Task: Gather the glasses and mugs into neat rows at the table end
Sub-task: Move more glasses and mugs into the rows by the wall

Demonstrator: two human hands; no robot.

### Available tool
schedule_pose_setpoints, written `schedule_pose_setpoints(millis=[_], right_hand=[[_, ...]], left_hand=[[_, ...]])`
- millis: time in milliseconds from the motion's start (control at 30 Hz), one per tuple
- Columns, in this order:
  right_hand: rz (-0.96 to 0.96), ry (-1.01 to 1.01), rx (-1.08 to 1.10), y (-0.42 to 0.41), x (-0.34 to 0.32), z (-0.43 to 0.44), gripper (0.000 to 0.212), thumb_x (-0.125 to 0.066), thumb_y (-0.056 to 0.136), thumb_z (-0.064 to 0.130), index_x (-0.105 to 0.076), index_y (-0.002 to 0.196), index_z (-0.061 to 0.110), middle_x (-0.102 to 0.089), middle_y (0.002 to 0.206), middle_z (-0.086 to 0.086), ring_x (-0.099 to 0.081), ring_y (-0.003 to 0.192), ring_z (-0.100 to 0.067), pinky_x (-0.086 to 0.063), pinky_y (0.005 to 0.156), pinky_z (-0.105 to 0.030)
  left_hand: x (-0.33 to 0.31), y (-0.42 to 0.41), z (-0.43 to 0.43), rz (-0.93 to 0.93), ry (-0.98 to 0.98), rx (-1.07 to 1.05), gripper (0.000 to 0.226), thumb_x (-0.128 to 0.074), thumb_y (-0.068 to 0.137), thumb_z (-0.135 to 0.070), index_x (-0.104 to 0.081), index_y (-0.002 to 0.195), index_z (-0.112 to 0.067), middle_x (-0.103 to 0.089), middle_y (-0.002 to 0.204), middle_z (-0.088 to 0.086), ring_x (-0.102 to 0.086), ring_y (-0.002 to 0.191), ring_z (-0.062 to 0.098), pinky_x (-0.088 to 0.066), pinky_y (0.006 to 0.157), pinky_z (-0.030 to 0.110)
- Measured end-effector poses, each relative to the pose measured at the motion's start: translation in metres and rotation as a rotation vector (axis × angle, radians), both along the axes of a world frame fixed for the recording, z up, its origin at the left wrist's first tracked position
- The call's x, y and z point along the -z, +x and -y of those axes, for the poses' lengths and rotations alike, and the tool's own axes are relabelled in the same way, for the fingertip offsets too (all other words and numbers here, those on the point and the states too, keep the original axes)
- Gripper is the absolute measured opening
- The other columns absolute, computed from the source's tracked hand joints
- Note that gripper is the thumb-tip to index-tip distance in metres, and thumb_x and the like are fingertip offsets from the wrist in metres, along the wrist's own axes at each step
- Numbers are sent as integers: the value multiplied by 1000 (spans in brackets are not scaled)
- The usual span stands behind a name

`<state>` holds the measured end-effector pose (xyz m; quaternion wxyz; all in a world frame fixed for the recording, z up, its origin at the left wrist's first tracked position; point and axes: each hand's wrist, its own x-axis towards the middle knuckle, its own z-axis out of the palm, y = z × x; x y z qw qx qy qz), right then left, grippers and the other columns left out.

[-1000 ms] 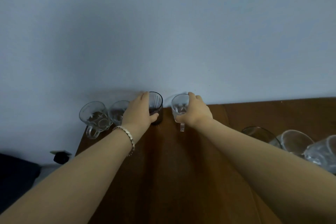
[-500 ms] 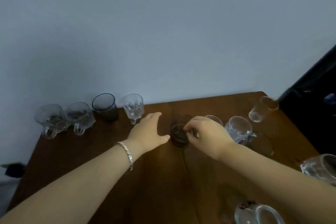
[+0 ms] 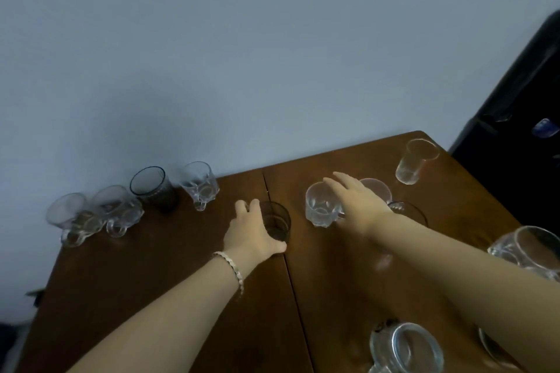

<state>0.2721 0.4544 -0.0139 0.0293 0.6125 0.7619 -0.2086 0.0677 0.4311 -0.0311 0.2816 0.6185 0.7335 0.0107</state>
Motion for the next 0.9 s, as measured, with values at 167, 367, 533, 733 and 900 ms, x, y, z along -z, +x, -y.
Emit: schedule_pose_setpoints(millis=[167,367,533,733,900], right_hand=[[243,-92,-160,-29,22,-32,97,-67,83,10,0,151,23,-4,160,-8,-6,148,-29,-18,119,-39],[258,-28,-102,-40,23,-5,79,-66,84,15,-20,147,22,-27,147,-9,-32,130,-34,-46,101,-41],[59,-108,8,-64,9,57,85,-70,77,39,-23,146,24,-35,138,-6,-38,124,-29,-47,97,-37],[-76,-131,-7,-138,-15,125,87,-73,73,39,-25,144,28,-36,136,-4,-39,123,-25,-49,94,-33],[-89,-123,19,-210,-27,152,92,-76,70,43,-24,145,29,-36,137,-3,-40,124,-24,-49,98,-34]], left_hand=[[-7,-34,38,-48,-42,48,104,-81,64,-44,-18,146,-24,-19,145,2,-47,123,24,-50,96,33],[-22,-95,97,-61,-1,-55,103,-81,62,-45,-20,143,-27,-20,146,-2,-43,128,20,-45,99,31],[-35,-147,157,-39,85,-225,105,-83,58,-47,-26,143,-23,-32,148,-5,-46,127,17,-49,98,33],[-44,-222,202,-5,150,-399,104,-84,61,-41,-28,145,-16,-36,149,3,-44,131,23,-45,103,38],[-40,-295,200,75,129,-447,105,-85,57,-44,-33,143,-18,-40,147,6,-47,129,27,-45,103,46]])
